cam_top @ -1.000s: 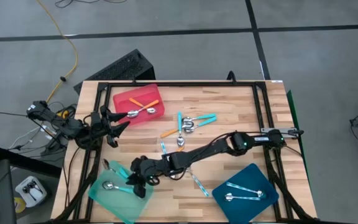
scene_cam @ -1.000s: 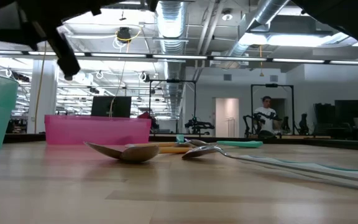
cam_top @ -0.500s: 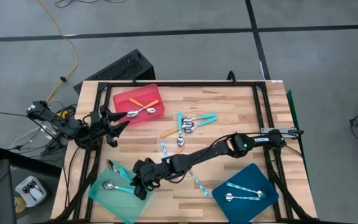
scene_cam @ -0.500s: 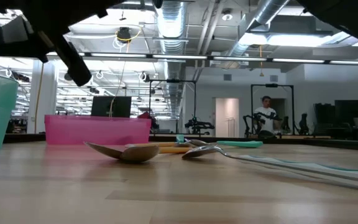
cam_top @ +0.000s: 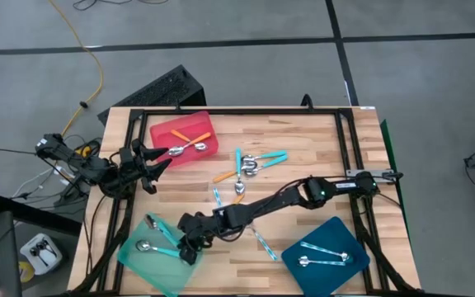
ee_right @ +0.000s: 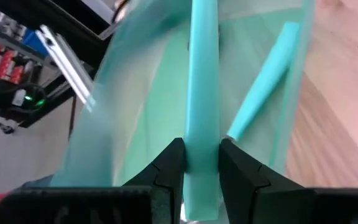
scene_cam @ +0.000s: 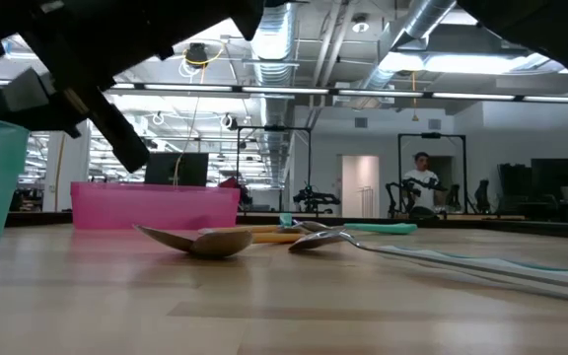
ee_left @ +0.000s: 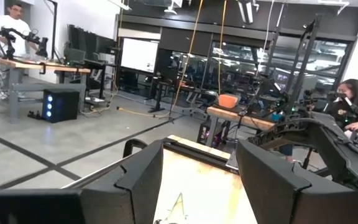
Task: Sort silverware by color (type)
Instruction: Put the blue spoon into the light blue bin
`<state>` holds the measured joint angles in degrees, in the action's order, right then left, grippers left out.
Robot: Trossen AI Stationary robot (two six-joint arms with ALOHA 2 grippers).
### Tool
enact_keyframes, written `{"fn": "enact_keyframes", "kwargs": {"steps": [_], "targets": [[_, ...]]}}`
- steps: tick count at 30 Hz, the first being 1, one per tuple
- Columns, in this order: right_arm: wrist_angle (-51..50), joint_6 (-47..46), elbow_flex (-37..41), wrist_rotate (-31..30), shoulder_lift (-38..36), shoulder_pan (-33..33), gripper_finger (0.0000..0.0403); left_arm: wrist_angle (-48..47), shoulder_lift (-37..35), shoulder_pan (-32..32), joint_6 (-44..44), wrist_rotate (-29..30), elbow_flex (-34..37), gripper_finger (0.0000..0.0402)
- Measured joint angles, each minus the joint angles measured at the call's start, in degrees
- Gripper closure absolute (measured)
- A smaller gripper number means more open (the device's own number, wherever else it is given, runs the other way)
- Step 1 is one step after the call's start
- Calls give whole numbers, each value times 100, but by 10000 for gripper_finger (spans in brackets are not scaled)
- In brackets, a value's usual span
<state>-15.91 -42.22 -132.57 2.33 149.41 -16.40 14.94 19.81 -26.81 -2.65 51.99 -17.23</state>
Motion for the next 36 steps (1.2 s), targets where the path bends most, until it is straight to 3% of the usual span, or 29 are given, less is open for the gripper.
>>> {"fn": "enact_keyframes", "kwargs": {"steps": [24, 31, 36], "targets": [[32, 367, 0, 232, 1, 2, 300, -3, 0, 0, 11, 13, 0, 212], [238, 1044, 0, 252, 1, 8, 300, -4, 0, 0, 11, 13, 0, 212], [289, 1214, 0, 674, 1, 55, 300, -4, 0, 0, 9, 11, 0, 212]]}}
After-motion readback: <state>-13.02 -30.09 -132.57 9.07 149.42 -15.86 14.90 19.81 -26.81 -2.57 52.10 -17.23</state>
